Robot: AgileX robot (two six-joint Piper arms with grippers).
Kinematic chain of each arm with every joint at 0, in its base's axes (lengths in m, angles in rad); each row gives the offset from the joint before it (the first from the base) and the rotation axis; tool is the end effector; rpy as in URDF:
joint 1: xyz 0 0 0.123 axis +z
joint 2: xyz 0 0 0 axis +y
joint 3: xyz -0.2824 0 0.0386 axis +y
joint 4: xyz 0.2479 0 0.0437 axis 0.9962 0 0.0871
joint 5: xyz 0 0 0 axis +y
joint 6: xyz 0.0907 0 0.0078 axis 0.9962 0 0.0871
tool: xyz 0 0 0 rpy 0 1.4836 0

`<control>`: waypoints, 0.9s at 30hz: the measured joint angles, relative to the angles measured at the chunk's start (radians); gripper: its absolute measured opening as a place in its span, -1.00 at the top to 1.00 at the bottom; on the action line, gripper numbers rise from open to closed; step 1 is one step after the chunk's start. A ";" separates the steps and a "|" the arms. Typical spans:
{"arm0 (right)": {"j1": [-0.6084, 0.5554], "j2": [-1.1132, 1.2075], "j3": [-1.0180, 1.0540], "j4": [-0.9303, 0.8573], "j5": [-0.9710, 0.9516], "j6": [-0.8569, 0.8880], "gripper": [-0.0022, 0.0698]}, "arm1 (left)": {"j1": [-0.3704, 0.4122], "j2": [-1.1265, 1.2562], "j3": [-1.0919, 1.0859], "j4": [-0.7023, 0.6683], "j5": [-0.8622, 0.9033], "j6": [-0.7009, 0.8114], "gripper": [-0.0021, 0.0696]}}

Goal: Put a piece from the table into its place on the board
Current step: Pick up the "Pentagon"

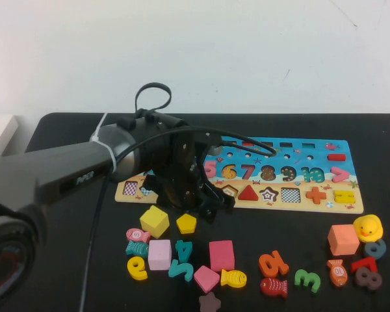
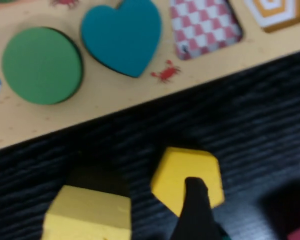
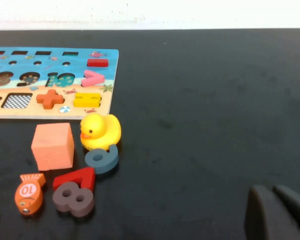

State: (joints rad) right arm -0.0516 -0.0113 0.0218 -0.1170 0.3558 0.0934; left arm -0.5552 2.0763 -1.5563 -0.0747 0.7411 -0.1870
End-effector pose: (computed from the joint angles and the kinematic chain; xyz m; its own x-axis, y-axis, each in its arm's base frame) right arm 0.0527 -0.0064 0.1745 -0.2744 -0.0022 -0.9616 0.0861 0.9959 -0.0268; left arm 0.3736 -0.2372 0.1823 -0.8906 0.2706 -0.3654 0.3394 0.9305 -0.1381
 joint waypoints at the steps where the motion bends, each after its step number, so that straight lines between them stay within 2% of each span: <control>1: 0.000 0.000 0.000 0.000 0.000 0.000 0.89 | 0.000 0.008 -0.005 0.011 0.004 -0.013 -0.29; 8: 0.000 0.000 0.000 0.000 0.000 0.000 0.89 | 0.000 0.040 -0.031 0.091 0.018 -0.090 -0.30; 19: 0.000 0.000 0.000 0.000 0.000 0.000 0.89 | 0.033 0.082 -0.040 0.088 0.025 -0.106 -0.30; 27: 0.000 0.000 0.000 0.000 0.000 0.000 0.89 | 0.033 0.082 -0.040 0.085 0.025 -0.106 -0.01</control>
State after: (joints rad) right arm -0.0516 -0.0113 0.0218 -0.1170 0.3558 0.0934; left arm -0.5220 2.1580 -1.5964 0.0106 0.7665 -0.2934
